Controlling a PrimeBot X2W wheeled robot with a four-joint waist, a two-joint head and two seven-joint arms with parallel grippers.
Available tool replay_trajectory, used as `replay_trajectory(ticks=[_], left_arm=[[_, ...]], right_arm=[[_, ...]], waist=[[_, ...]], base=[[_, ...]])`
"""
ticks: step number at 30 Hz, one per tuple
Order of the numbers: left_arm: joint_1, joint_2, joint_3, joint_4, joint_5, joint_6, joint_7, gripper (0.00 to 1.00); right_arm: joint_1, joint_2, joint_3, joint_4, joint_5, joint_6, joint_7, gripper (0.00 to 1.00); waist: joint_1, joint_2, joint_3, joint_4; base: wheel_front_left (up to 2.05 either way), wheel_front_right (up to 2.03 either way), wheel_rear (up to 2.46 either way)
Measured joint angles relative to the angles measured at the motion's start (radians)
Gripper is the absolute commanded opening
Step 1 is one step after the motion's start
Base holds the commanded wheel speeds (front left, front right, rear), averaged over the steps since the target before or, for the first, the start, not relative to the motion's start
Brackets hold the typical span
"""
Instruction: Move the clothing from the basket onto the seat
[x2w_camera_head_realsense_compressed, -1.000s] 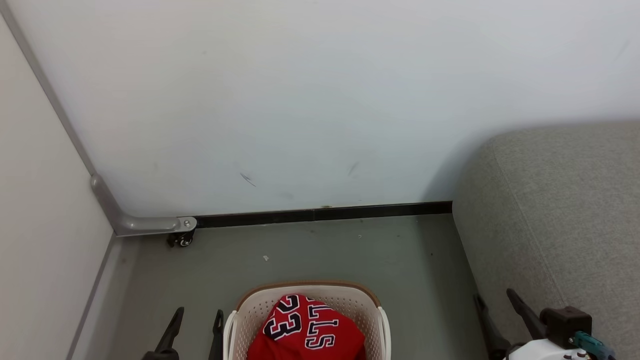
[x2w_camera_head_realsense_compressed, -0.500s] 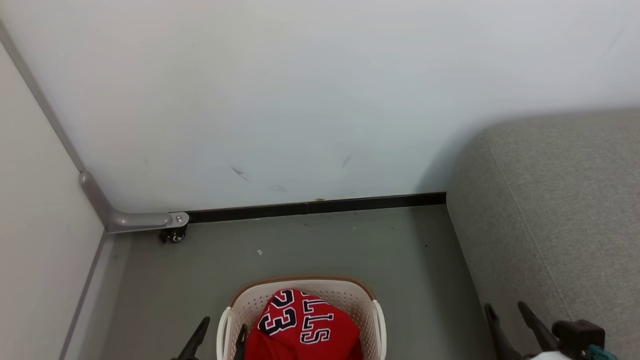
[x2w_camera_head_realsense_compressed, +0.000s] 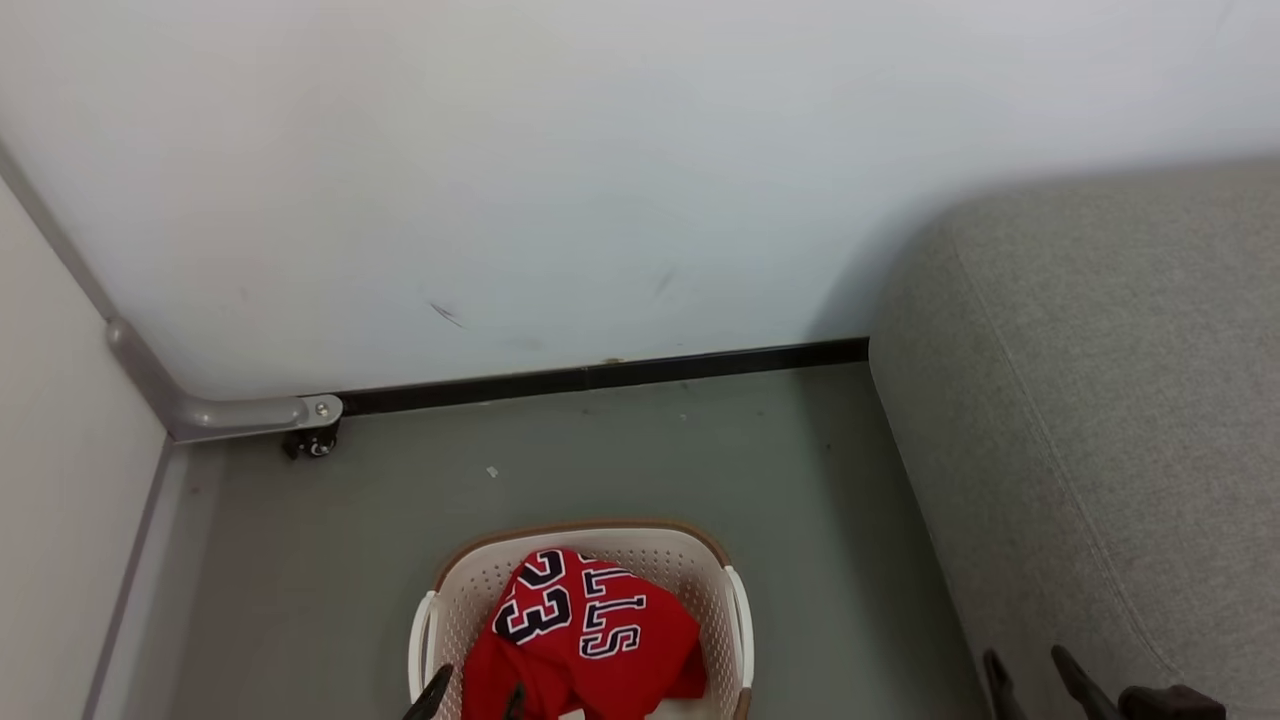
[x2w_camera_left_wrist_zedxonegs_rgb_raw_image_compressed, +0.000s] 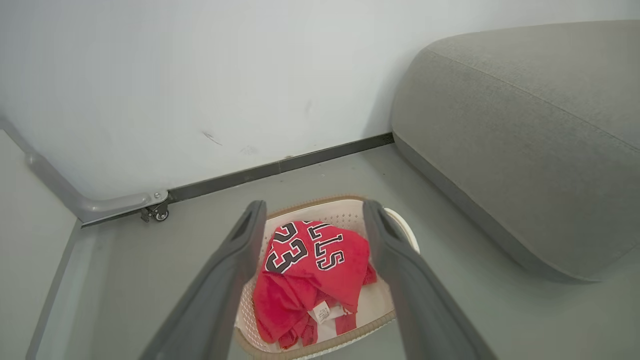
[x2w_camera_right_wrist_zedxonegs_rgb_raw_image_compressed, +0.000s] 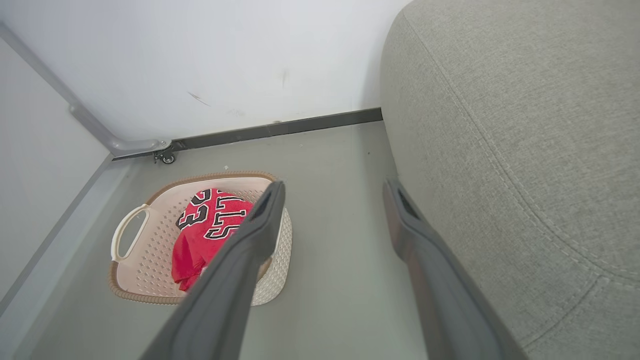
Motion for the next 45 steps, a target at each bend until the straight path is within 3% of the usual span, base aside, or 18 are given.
replay_trajectory(ticks=[21,32,45], left_arm=[[-0.176,-0.001,-0.023,0.189,0.006,0.001,0.0,1.0],[-0.353,0.004,-0.037,0.277,0.077,0.001,0.0,1.0],[-0.532,0.076,-0.061,0.476,0.168,0.003,0.022,1.0]], right_arm=[[0.015,0.001,0.082,-0.152,-0.048,0.0,0.0,1.0],[-0.055,0.0,0.116,-0.249,-0.047,0.0,0.0,1.0],[-0.072,0.0,0.16,-0.275,-0.03,0.0,0.0,1.0]], waist=[[0.0,0.0,0.178,-0.07],[0.0,0.0,0.305,-0.106],[0.0,0.0,0.453,-0.149]], base=[[0.0,0.0,0.0],[0.0,0.0,0.0],[0.0,0.0,0.0]])
